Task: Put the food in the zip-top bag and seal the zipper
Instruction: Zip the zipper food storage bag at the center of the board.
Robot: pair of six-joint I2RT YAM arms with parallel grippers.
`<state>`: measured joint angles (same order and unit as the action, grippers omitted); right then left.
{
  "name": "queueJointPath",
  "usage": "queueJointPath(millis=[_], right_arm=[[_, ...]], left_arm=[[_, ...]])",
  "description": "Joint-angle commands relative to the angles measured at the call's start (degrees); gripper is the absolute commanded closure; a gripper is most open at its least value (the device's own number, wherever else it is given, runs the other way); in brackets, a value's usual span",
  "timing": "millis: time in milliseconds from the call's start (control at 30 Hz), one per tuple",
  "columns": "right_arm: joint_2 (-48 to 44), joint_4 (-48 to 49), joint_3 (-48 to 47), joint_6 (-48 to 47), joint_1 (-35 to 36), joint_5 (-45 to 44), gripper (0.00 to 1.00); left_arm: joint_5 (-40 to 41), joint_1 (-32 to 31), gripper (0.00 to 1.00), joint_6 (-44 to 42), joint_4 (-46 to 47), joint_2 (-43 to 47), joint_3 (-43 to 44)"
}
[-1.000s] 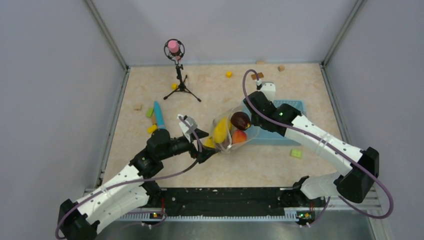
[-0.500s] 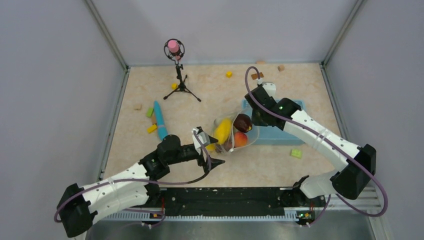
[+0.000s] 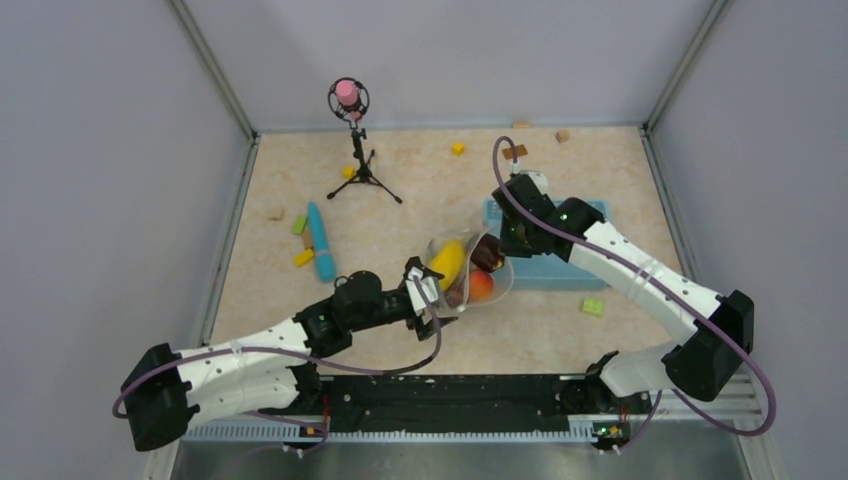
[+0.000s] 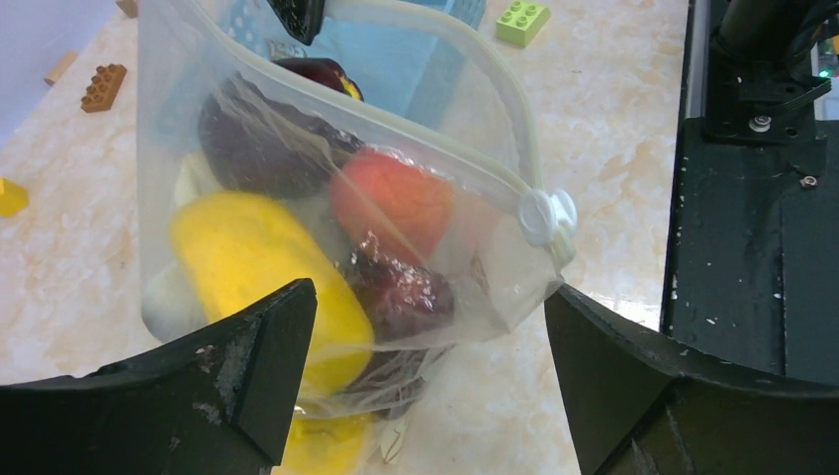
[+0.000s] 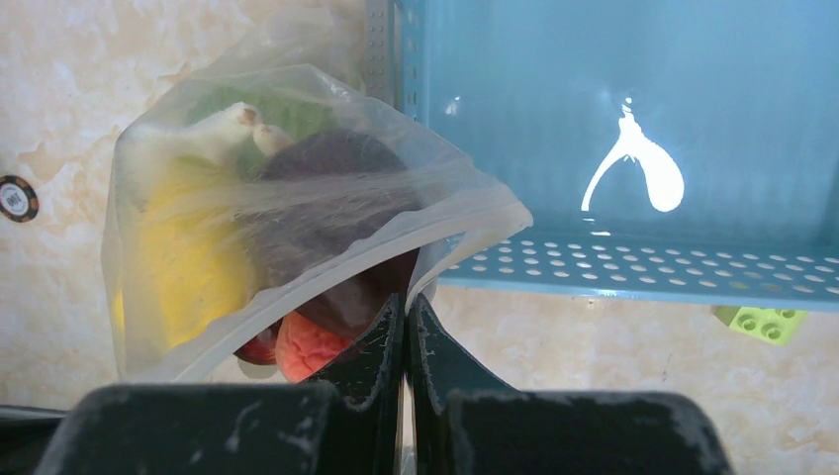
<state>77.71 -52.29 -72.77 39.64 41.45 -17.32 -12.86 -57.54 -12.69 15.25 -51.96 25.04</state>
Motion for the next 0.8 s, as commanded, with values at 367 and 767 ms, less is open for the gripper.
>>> queueJointPath(millis=[367,767], right_arm=[[-5.92,2.9,1.83,0.73,-0.94,4.19,1.0],[-8.12,3.43,3.26,-0.38,-1.03,3.76,1.0]], left_arm=[[-5.85,-0.36,0.39,-4.34,4.31,-2.16,3.11],[-4.0,-0.44,1.0,-0.73,4.27,-2.98,4.45]])
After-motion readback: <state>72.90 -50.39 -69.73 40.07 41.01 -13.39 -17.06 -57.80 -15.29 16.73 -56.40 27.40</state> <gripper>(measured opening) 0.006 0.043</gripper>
